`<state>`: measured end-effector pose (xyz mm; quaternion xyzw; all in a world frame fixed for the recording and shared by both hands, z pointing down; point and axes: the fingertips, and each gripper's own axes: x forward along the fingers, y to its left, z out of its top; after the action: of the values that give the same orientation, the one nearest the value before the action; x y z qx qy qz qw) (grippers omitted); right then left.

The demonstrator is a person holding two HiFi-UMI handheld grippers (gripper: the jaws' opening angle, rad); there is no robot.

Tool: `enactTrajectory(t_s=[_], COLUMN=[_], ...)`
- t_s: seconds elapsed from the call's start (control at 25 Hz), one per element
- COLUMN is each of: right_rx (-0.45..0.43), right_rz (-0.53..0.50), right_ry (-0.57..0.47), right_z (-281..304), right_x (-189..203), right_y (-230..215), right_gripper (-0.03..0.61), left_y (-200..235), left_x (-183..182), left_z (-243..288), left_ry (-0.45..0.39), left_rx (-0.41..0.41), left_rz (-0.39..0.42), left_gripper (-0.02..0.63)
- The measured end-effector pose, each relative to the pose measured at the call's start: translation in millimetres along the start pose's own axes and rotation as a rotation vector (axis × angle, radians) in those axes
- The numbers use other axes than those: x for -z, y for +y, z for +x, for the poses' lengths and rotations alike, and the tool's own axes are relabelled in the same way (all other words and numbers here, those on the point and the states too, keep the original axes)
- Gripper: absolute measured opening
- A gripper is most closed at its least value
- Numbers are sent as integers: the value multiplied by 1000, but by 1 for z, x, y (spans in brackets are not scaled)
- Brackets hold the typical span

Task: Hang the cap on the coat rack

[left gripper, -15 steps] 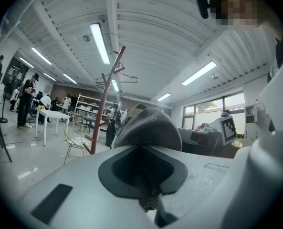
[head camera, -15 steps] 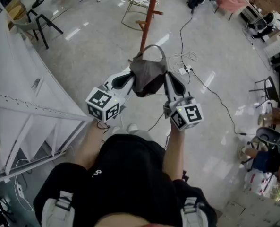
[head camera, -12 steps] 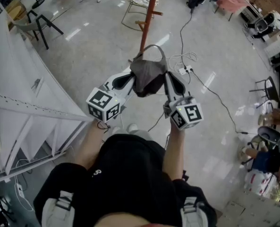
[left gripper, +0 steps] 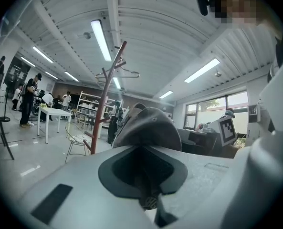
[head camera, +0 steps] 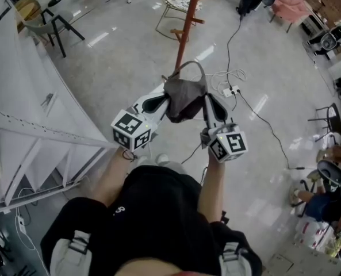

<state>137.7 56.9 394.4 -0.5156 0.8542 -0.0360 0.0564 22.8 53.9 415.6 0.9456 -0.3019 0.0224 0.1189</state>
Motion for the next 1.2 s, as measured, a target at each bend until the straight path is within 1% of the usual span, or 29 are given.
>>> enactTrajectory(t_s=[0.16,0.28,0.44,0.68,0.88,1.08,1.2], right_rx=[3,-11,-30,-88,-145,-197,-193], right_rz=[25,27,44,99,141,182,194], right_ry=[-4,-16,-24,-42,-17,-32,-27], right_z=[-2,5,14,33,49,74,84], right_x=[0,1,-5,-10,5,11,11], right_y=[-13,-16,-30,-35,-26,-10,-13], right_gripper=[8,8,8,8,8,9,9], left_y=[-3,1,5,12,23,47,60], left_x=[0,1,-6,-22,-13,-6,-5], left_z=[10,12,25,25,15,6,11], left_ry=[8,11,29,44,59,55,49], left_rx=[-8,-18,-38,-94,-149,-182,-185], left_rz=[-2,8,29,77,43,18,3], left_gripper=[9,9,9,9,9,9,9])
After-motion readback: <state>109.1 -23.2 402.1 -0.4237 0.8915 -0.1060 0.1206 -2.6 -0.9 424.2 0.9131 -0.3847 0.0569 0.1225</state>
